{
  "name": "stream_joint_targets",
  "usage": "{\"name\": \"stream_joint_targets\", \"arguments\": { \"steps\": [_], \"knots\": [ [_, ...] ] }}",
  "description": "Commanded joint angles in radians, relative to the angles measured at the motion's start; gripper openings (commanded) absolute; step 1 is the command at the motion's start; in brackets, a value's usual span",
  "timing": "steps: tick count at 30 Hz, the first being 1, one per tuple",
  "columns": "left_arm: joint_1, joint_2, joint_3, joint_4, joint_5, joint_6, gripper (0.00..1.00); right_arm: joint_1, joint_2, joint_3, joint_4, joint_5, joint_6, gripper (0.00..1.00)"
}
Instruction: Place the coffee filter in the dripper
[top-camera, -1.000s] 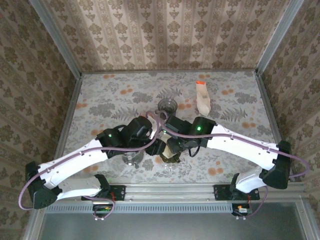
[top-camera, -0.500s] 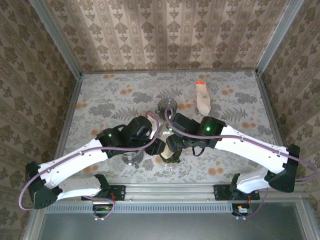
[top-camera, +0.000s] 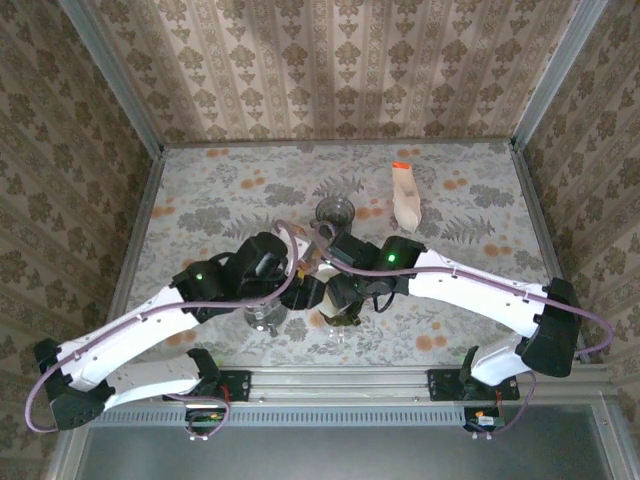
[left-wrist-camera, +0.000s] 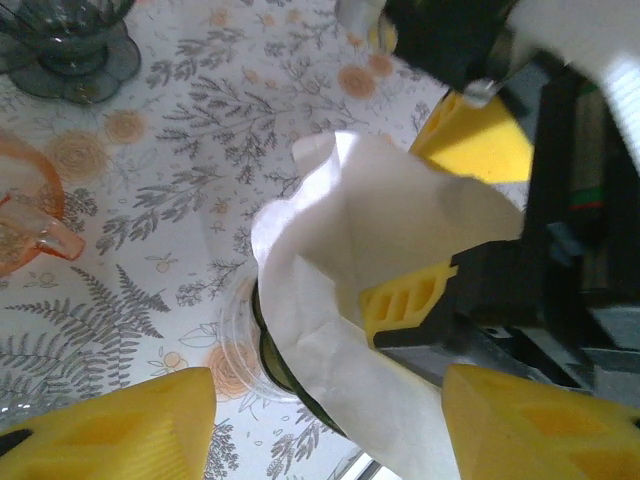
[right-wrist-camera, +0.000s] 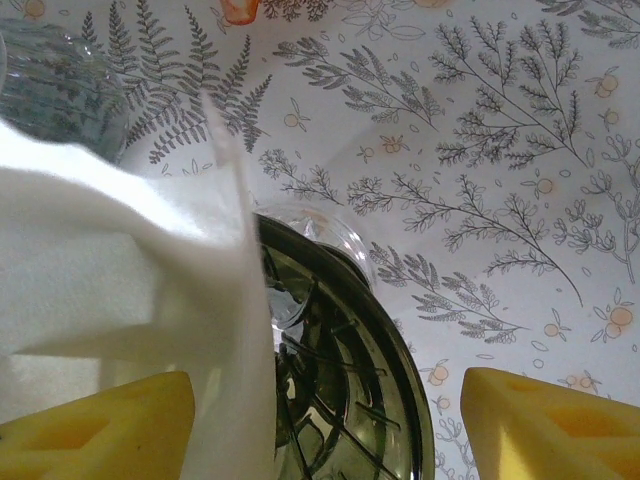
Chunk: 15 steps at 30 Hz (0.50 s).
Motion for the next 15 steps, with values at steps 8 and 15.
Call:
{"name": "stream_joint_targets", "arguments": {
  "steps": [8,15],
  "knots": [
    [0.026,-0.087,-0.020,-0.018,-0.057,-0.037,0.70,-0.006,0.028,-0.051,0.031,0.002,0.020,0.73],
    [0.028,-0.065,-0.026,-0.006,-0.034,-0.036,0.70,-0.006,0.053,-0.097,0.068,0.002,0.032,0.72]
  ]
}}
